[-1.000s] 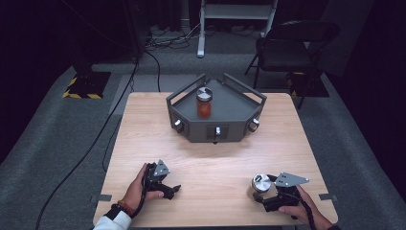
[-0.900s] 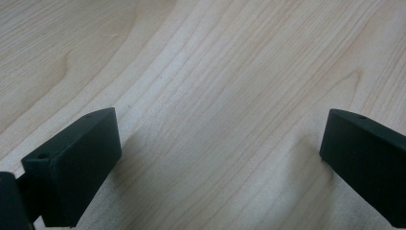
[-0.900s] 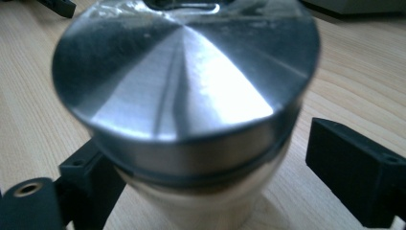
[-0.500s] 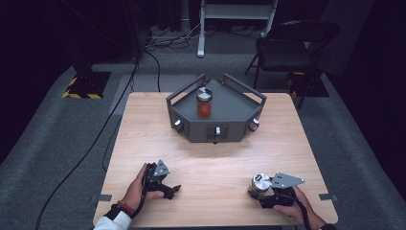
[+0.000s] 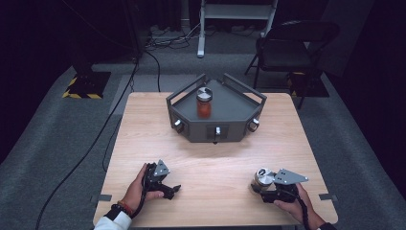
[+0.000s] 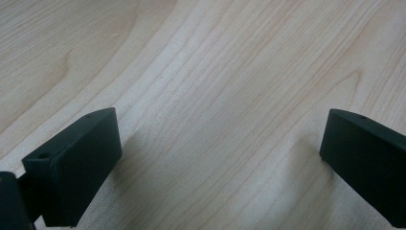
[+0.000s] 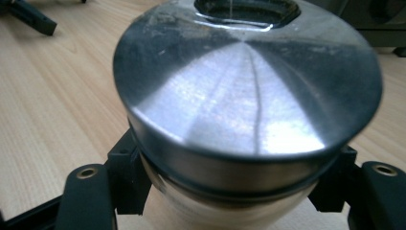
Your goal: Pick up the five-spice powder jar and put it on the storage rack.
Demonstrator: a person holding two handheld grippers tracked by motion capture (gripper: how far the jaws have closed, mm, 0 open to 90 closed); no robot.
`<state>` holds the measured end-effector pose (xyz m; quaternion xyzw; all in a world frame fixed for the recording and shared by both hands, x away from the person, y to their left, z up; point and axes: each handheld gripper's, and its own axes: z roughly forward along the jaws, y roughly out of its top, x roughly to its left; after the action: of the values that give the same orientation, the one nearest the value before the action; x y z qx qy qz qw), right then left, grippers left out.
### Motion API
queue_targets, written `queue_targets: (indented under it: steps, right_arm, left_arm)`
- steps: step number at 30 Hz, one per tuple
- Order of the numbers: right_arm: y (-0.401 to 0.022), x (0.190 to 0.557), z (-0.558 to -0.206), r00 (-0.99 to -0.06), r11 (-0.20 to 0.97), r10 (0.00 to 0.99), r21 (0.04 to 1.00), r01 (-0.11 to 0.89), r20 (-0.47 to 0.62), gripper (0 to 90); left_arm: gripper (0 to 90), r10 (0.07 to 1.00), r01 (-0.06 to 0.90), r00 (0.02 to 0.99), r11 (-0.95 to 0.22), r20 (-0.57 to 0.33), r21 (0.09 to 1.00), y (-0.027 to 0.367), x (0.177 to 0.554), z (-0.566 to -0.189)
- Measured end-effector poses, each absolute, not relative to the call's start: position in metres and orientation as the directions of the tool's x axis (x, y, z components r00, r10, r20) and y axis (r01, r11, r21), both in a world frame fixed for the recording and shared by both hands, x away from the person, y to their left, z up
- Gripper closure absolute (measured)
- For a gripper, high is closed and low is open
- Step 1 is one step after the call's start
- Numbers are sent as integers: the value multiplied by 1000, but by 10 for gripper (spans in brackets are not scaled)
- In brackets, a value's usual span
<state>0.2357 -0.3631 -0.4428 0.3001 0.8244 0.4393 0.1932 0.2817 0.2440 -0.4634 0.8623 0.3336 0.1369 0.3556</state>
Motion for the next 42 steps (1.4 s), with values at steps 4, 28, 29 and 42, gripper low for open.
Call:
queue_targets:
  steps: [4, 28, 29, 42]
  right_arm:
    - [-360, 235, -439, -729, 426, 681, 848, 317, -70, 311]
    - [-337, 245, -409, -590, 338, 800, 896, 289, -111, 311]
    - [-336, 246, -407, -586, 338, 802, 896, 290, -113, 311]
    - [-317, 261, -384, -544, 300, 830, 919, 257, -119, 311]
  left_arm:
    - [2, 672, 478, 740, -525, -1, 705, 244, 282, -463]
    - [2, 672, 478, 740, -524, -2, 705, 244, 282, -463]
    - [2, 672, 478, 740, -524, -2, 705, 244, 282, -463]
    - [1, 672, 478, 740, -524, -2, 705, 244, 282, -463]
